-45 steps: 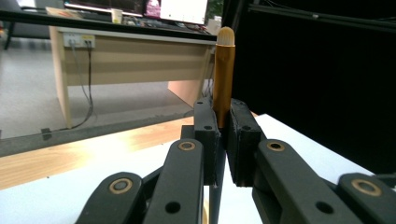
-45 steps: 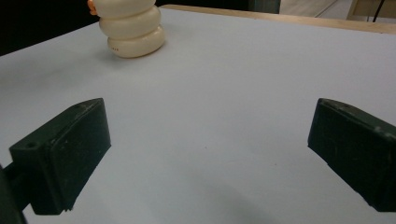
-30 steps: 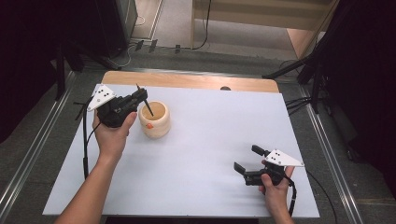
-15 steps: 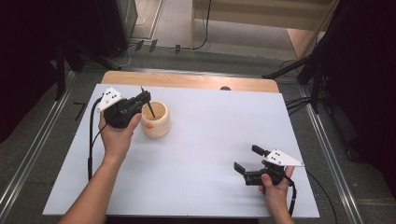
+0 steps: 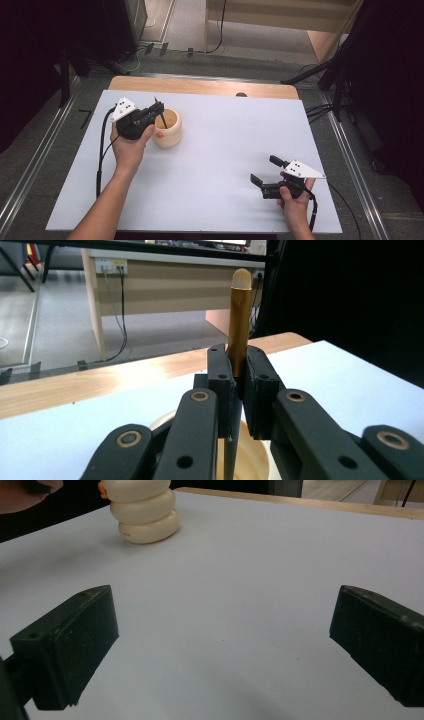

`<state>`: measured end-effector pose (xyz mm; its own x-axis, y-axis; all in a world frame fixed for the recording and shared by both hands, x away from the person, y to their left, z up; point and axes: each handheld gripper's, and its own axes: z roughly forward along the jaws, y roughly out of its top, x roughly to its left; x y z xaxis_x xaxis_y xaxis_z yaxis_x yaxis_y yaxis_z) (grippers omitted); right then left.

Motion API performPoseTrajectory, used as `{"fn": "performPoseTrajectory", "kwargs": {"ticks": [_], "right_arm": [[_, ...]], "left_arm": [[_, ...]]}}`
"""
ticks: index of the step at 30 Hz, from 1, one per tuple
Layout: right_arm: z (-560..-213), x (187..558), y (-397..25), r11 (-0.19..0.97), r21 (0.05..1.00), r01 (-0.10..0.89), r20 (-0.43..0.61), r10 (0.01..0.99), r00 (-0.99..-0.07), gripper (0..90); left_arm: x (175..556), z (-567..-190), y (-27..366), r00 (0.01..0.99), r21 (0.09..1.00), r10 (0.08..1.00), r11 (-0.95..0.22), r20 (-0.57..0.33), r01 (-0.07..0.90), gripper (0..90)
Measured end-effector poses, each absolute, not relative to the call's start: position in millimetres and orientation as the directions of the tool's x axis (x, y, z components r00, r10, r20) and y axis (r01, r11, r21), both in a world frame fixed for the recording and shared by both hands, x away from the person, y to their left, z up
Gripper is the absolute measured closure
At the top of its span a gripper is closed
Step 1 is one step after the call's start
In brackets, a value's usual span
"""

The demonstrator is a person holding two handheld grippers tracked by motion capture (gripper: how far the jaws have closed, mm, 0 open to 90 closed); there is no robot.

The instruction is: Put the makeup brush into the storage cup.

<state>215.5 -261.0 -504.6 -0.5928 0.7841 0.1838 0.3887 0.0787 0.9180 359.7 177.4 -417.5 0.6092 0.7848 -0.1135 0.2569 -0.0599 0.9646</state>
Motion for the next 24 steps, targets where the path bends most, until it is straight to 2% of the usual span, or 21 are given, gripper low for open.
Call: {"fn": "performPoseTrajectory", "kwargs": {"ticks": [24], "right_arm": [[-504.6, 215.7, -260.6, 0.079, 0.917, 0.391, 0.183, 0.787, -0.589, 0.0]], "left_arm": [[363.2, -435.4, 171.2, 0.597, 0.939, 0.796, -0.120, -0.102, 0.321, 84.9]]}}
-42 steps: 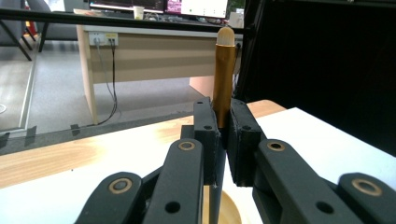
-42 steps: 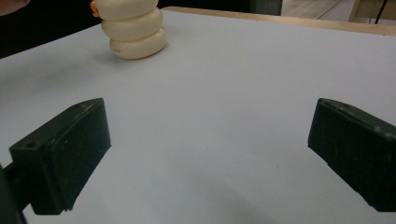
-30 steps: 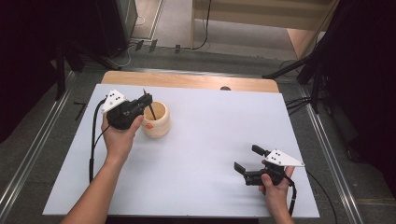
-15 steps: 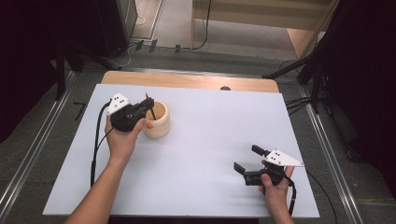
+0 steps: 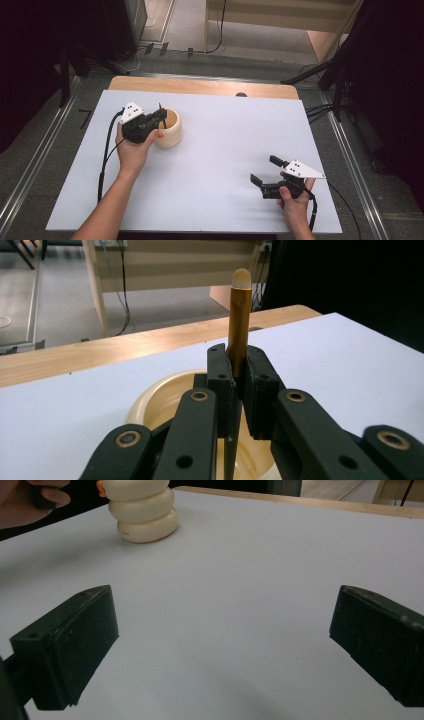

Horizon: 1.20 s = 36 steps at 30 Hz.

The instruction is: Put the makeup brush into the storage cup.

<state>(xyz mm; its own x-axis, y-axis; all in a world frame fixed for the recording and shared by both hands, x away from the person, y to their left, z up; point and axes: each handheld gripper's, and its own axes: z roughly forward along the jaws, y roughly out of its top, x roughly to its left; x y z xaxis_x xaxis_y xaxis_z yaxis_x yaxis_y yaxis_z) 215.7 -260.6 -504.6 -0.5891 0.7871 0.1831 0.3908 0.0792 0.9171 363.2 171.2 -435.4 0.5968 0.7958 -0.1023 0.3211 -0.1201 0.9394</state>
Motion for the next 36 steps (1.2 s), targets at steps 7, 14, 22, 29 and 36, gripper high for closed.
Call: {"fn": "performPoseTrajectory", "kwargs": {"ticks": [7, 14, 22, 29, 36], "right_arm": [[-505.4, 216.3, -259.8, 0.083, 0.916, 0.391, 0.180, 0.788, -0.589, 0.0], [-505.6, 216.6, -259.3, 0.083, 0.915, 0.394, 0.183, 0.787, -0.589, 0.0], [-505.6, 216.6, -260.0, 0.079, 0.916, 0.393, 0.184, 0.789, -0.586, 0.0], [-505.8, 216.7, -259.5, 0.076, 0.915, 0.397, 0.188, 0.789, -0.585, 0.0], [-505.9, 216.9, -259.3, 0.078, 0.915, 0.396, 0.186, 0.789, -0.586, 0.0]], "left_arm": [[364.2, -438.5, 171.6, 0.595, 0.924, 0.795, -0.134, -0.115, 0.358, 84.3], [363.3, -436.9, 173.2, 0.597, 0.923, 0.793, -0.132, -0.120, 0.361, 73.8], [359.0, -431.8, 181.1, 0.626, 0.934, 0.763, -0.087, -0.160, 0.345, 58.1], [351.8, -428.6, 187.4, 0.645, 0.943, 0.746, -0.072, -0.166, 0.326, 38.9], [346.4, -430.3, 194.6, 0.658, 0.938, 0.730, -0.071, -0.183, 0.340, 20.6]]}}
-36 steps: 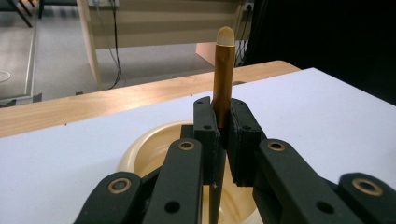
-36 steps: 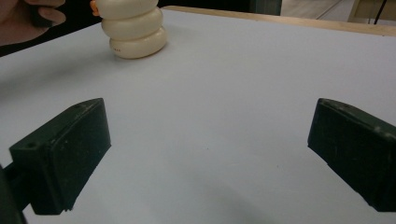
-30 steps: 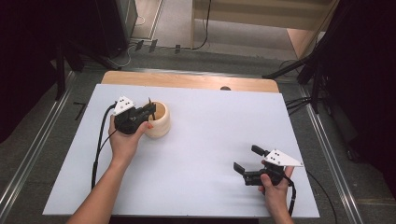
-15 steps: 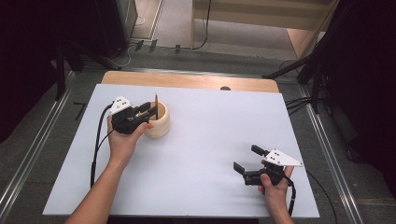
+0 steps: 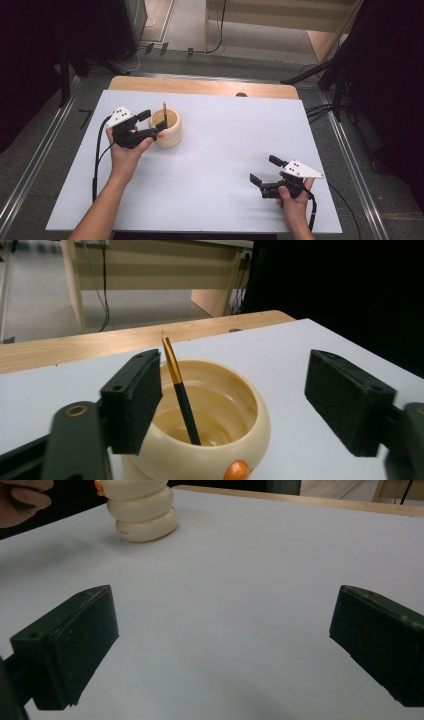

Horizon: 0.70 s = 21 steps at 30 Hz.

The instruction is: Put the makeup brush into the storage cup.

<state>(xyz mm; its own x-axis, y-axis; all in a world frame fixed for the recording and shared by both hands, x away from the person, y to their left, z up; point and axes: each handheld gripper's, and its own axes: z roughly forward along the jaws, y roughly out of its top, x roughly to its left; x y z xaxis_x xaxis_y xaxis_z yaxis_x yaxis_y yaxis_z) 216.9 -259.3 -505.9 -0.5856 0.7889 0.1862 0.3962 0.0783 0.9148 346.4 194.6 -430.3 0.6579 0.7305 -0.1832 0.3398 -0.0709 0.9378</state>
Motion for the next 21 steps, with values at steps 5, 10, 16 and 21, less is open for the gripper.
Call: {"fn": "performPoseTrajectory", "kwargs": {"ticks": [5, 10, 16, 21], "right_arm": [[-506.2, 217.2, -258.9, 0.078, 0.915, 0.396, 0.186, 0.789, -0.586, 0.0], [-506.3, 217.2, -258.8, 0.083, 0.915, 0.394, 0.182, 0.788, -0.589, 0.0], [-506.0, 216.9, -259.0, 0.084, 0.917, 0.391, 0.179, 0.788, -0.589, 0.0], [-505.8, 216.8, -259.4, 0.087, 0.917, 0.390, 0.177, 0.788, -0.590, 0.0]], "left_arm": [[340.3, -430.6, 197.6, 0.679, 0.941, 0.712, -0.082, -0.175, 0.328, 9.2], [334.3, -430.2, 201.8, 0.698, 0.944, 0.692, -0.074, -0.184, 0.322, 1.5], [325.2, -430.7, 205.4, 0.697, 0.948, 0.700, -0.091, -0.157, 0.306, 0.0], [316.7, -432.7, 209.0, 0.701, 0.949, 0.698, -0.102, -0.147, 0.300, 0.0]]}}
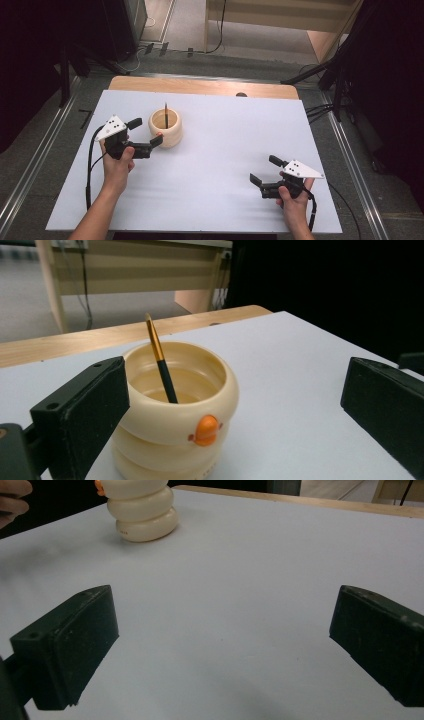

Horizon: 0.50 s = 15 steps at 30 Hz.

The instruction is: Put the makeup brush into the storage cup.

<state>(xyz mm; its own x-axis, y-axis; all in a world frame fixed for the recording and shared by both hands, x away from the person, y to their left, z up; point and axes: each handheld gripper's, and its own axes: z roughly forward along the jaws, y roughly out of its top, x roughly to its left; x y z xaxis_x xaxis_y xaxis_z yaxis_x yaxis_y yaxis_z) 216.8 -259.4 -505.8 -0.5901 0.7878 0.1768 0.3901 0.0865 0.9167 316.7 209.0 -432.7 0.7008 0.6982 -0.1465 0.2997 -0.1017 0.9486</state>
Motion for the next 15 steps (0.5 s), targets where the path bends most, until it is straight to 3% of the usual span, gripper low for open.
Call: {"fn": "performPoseTrajectory", "kwargs": {"ticks": [15], "right_arm": [[-505.3, 216.5, -258.0, 0.086, 0.918, 0.386, 0.174, 0.788, -0.591, 0.0]], "left_arm": [[299.1, -442.7, 221.5, 0.691, 0.951, 0.708, -0.092, -0.145, 0.295, 0.0]]}}
